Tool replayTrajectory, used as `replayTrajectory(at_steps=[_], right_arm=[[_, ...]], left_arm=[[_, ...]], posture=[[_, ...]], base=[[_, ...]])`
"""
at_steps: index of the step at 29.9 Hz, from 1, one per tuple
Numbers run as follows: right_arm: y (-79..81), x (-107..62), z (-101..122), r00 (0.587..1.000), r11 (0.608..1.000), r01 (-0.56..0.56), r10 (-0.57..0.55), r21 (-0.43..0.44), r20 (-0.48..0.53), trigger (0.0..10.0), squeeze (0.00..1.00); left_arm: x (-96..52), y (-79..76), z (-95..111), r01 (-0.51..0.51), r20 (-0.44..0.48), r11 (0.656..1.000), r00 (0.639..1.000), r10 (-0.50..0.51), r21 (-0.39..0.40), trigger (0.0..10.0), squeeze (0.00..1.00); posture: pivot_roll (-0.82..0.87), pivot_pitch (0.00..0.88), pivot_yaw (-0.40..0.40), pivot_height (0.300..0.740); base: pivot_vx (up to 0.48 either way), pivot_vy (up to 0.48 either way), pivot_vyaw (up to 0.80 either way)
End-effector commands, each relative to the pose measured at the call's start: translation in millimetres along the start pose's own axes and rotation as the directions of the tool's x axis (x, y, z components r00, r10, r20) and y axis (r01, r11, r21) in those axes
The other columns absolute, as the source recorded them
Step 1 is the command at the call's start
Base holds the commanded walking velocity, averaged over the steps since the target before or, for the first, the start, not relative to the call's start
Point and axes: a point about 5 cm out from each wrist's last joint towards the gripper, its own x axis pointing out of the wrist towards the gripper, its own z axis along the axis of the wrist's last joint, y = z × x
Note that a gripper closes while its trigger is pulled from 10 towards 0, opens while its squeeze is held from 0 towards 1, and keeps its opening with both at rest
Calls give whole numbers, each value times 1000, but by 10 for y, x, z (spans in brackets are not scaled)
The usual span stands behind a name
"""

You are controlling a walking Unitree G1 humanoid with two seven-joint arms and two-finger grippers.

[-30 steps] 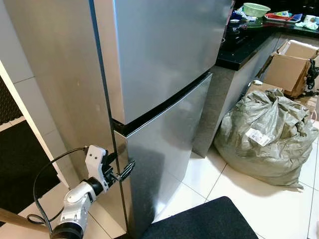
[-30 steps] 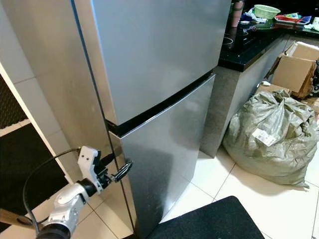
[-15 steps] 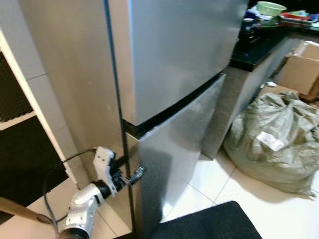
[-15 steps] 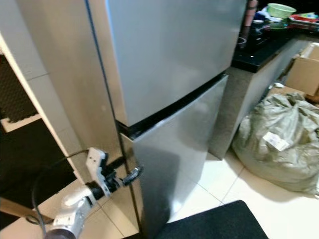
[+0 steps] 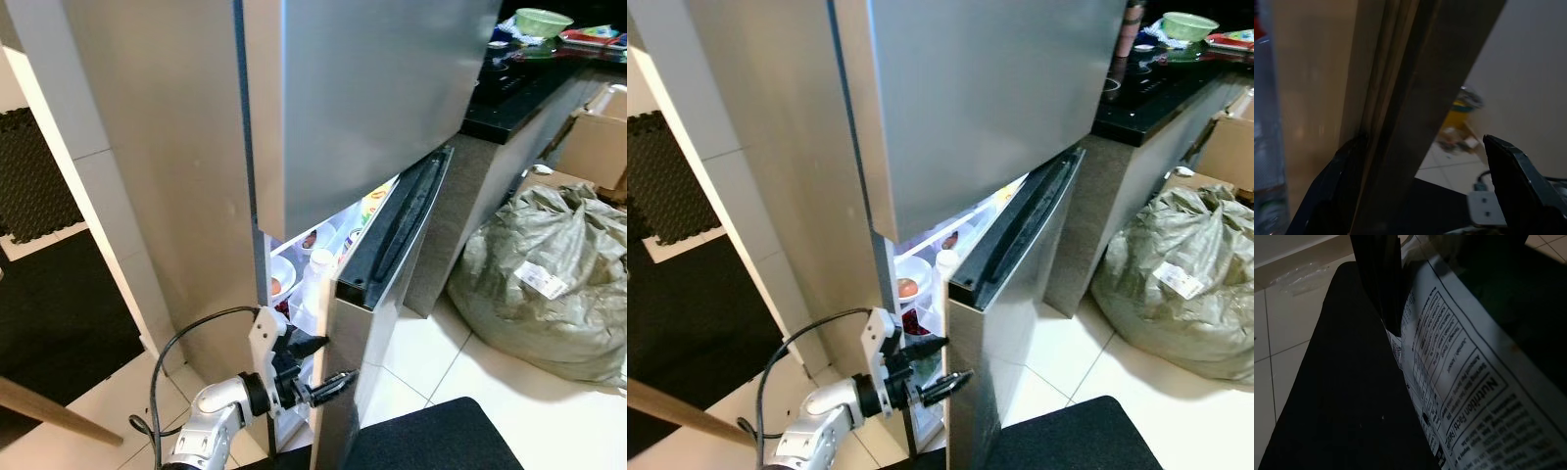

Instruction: Restocking fridge

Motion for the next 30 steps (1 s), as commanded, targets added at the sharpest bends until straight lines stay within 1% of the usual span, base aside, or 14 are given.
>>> replayTrajectory(at_steps=[1,2,4,9,10,14,17,19,20,21,22,25,26,30], right_arm=[[-14,0,17,1000,1000,11,-11,10,8,10000,0],[-14,0,17,1000,1000,11,-11,10,8,10000,0],[-13,0,12,1000,1000,11,-11,5,5,10000,0],[-4,0,6,1000,1000,10,-10,4,2,10000,0],[1,1,4,1000,1000,9,-9,4,1,10000,0],[9,2,0,1000,1000,6,-6,0,-2,10000,0],[6,1,-2,1000,1000,9,-9,-1,-4,10000,0],[6,1,-2,1000,1000,9,-9,-1,-4,10000,0],[0,1,-7,1000,1000,12,-12,-1,-7,10000,0],[-7,0,-13,1000,1000,17,-17,-5,-13,10000,0],[-7,0,-13,1000,1000,17,-17,-5,-13,10000,0],[-23,-3,-35,999,1000,28,-28,-14,-28,10000,0],[-28,-4,-42,999,999,31,-32,-14,-33,10000,0],[-46,-8,-76,998,999,43,-44,-19,-54,10000,0]], left_arm=[[-69,-39,-161,16,-67,999,998,-19,-40,10000,0],[-69,-39,-161,16,-67,999,998,-19,-40,10000,0],[-220,-33,-378,-16,-167,998,986,5,-69,10000,0],[-597,18,-773,-228,-320,964,931,173,-140,10000,0],[-732,8,-901,-304,-362,935,905,224,-182,10000,0],[-1030,-121,-1199,-433,-476,864,835,277,-256,10000,0],[-1180,-187,-1328,-519,-528,814,783,330,-262,10000,0],[-1180,-187,-1328,-519,-528,814,783,330,-262,10000,0],[-1256,-217,-1387,-571,-551,776,752,363,-268,10000,0],[-1355,-252,-1463,-643,-585,722,698,413,-256,10000,0],[-1355,-252,-1463,-643,-585,722,698,413,-256,10000,0],[-1577,-380,-1635,-780,-666,582,563,490,-230,10000,0],[-1637,-437,-1685,-808,-684,540,533,497,-237,10000,0],[-1754,-565,-1781,-860,-724,447,470,505,-247,10000,0]], posture=[[-30,5,1,740],[-30,5,1,740],[-30,5,1,740],[-25,6,4,740],[-25,6,4,740],[-20,6,1,740],[-20,6,1,740],[-20,6,1,740],[-23,4,0,740],[-23,4,0,740],[-23,4,0,740],[-25,0,-2,740],[-27,0,-2,740],[-30,0,-4,740]], base=[[0,0,0],[0,0,0],[0,0,0],[0,0,0],[0,0,0],[0,0,0],[0,0,0],[0,0,0],[0,0,0],[0,0,0],[0,0,0],[0,0,0],[0,0,0],[0,0,0]])
